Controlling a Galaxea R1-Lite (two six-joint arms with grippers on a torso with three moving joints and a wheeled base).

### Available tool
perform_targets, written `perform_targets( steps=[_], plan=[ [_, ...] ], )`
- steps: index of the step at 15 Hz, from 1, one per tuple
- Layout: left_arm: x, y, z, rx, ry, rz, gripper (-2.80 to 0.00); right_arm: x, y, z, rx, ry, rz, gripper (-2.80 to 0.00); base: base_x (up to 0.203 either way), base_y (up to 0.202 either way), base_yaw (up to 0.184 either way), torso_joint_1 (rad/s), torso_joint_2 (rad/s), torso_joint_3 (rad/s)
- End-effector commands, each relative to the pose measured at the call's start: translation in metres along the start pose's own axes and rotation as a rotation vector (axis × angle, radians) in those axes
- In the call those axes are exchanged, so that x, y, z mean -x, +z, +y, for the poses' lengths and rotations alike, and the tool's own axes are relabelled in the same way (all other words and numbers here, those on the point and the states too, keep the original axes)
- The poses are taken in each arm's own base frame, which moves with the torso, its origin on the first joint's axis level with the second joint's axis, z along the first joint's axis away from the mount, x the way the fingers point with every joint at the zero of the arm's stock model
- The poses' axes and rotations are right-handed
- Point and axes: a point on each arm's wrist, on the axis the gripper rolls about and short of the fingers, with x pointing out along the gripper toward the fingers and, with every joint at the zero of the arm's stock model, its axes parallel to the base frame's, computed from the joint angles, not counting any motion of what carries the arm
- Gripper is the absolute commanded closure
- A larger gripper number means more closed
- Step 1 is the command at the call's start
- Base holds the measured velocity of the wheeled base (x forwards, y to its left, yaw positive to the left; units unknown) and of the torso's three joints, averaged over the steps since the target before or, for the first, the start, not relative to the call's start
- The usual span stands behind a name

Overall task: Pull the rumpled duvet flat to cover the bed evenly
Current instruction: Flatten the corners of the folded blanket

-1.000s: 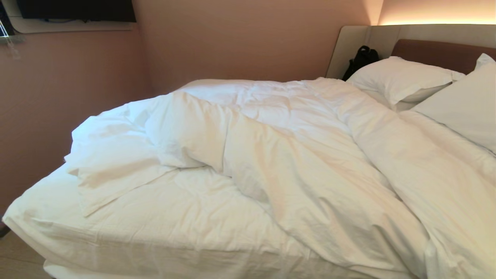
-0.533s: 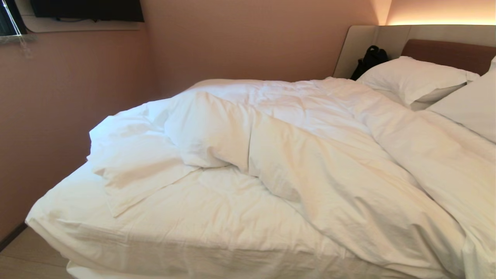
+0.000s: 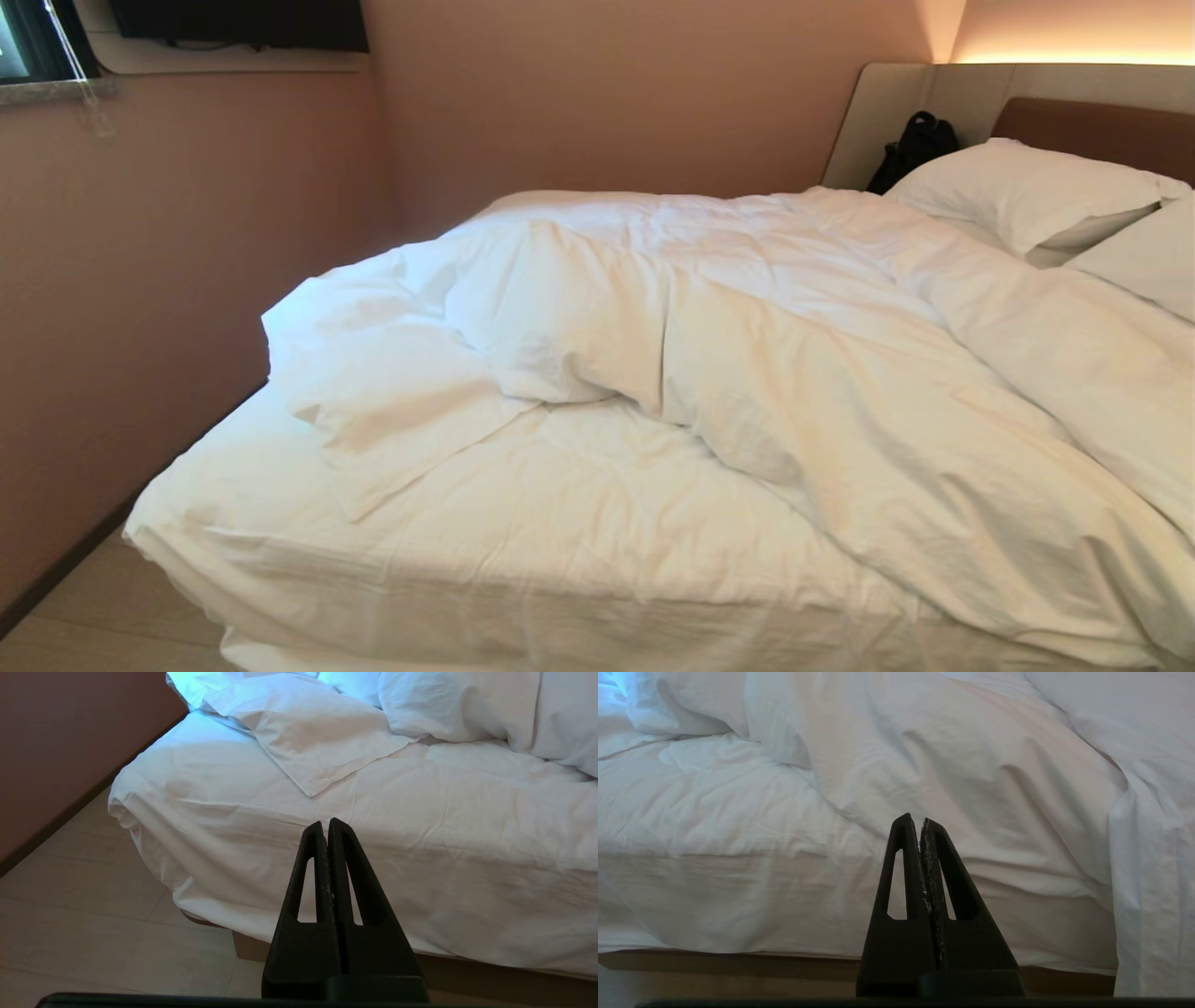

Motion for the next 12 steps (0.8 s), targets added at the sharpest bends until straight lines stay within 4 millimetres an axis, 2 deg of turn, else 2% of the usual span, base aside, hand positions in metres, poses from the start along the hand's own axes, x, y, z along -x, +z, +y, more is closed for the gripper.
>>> perform_targets(
  steps=[1,12],
  plan=[
    [-0.0001,0.0001,0.0000,0.000,0.001,0.000,0.00,0.0000,0.0000,0.0000,0.000,0.000,-0.001,0.00,0.000,0.000,0.000,0.000,0.00,0.000],
    [-0.0001,0.0002,0.0000,0.008,0.001,-0.001,0.00,0.0000,0.0000,0.0000,0.000,0.000,0.000,0.00,0.000,0.000,0.000,0.000,0.00,0.000]
  ],
)
